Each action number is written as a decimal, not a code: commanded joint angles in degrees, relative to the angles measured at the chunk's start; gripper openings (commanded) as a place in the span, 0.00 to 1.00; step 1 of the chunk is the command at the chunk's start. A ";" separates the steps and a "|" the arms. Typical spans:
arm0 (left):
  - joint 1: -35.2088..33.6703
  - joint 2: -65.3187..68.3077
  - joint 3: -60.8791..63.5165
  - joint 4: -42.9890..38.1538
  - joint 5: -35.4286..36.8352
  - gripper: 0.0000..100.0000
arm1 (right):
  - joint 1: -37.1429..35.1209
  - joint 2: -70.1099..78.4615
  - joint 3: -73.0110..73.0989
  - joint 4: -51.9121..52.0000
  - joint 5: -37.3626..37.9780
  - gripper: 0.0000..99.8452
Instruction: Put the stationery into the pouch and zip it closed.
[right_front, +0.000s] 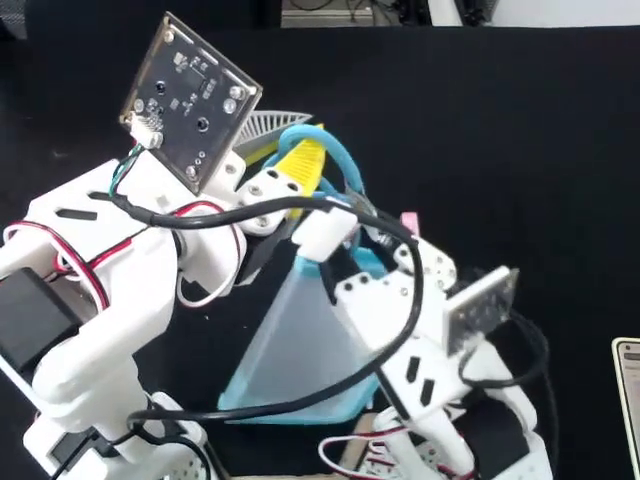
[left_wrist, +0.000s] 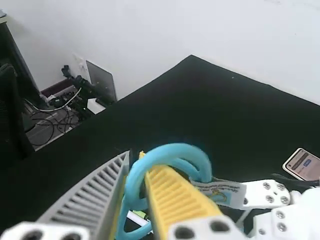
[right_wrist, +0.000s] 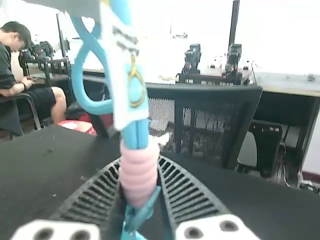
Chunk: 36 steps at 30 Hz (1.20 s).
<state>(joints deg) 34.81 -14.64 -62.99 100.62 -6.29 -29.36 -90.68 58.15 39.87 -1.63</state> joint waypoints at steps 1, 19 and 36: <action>-1.01 -1.23 -2.77 0.09 0.18 0.03 | 1.05 -0.75 -1.71 -2.81 0.26 0.01; -5.14 -11.43 5.49 0.18 0.18 0.03 | -6.07 17.89 -16.48 3.60 5.45 0.05; -11.03 -18.02 16.84 0.09 -4.66 0.03 | -6.42 -0.04 -2.59 8.00 2.20 0.21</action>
<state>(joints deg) 27.87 -30.55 -46.29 100.62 -12.53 -35.43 -89.54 55.08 47.69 0.92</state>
